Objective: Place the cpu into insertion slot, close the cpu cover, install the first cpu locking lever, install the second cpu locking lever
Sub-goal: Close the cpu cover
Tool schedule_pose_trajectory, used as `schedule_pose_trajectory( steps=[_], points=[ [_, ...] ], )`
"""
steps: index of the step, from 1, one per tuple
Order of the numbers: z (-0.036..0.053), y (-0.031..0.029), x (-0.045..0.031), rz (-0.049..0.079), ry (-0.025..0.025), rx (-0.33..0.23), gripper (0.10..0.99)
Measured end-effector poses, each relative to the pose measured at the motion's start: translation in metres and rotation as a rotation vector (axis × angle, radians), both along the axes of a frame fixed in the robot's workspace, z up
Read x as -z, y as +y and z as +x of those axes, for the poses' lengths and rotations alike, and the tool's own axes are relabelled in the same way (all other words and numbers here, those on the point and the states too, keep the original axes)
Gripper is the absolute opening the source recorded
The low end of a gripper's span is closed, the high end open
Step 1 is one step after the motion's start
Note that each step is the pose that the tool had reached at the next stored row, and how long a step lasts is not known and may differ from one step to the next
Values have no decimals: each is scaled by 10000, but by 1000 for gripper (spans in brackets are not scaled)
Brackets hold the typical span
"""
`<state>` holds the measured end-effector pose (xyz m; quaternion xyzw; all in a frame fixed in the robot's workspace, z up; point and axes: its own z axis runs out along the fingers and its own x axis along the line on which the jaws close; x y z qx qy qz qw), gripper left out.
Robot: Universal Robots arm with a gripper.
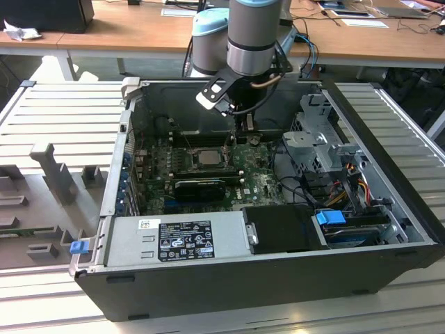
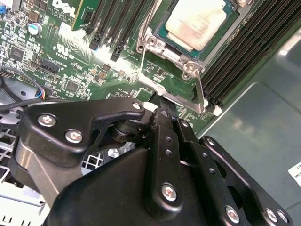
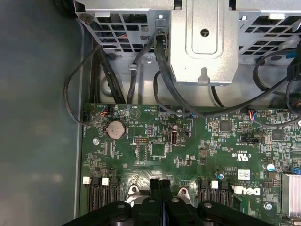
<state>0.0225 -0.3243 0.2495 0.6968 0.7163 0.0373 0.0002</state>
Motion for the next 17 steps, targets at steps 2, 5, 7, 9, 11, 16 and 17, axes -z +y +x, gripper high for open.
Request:
schedule_pose_trajectory(
  steps=[2, 5, 7, 9, 11, 16, 17],
  points=[
    [-7, 0, 0, 0, 0, -1, 106],
    [-24, 0, 0, 1, 0, -1, 106],
    [-36, 0, 0, 1, 0, 0, 106],
    [-50, 0, 0, 0, 0, 0, 106],
    [-77, 0, 0, 0, 0, 0, 106],
    [-110, 0, 0, 0, 0, -1, 106],
    [-117, 0, 0, 0, 0, 0, 106]
  ],
)
